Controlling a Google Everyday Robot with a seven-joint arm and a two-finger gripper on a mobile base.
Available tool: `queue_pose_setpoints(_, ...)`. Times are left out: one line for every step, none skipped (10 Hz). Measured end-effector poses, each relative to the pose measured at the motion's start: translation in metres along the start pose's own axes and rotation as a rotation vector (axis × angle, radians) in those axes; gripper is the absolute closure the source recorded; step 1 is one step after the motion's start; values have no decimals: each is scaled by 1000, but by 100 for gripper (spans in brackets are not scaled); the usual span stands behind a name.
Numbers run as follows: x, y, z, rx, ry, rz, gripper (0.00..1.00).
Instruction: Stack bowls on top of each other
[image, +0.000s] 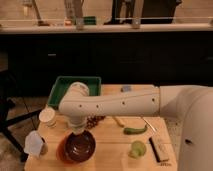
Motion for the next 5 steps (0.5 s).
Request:
queue_pose_setpoints(-10,-5,1,-2,-8,-1,100)
queue_pose_setpoints(-15,-8,4,-6,-11,3,100)
queue_pose_setpoints(-25,-10,8,-10,-23,5,100)
queue_pose_setpoints(-29,-11,14,-13,-35,16,100)
queue_pose_setpoints(-29,-13,21,-15,-43,35,100)
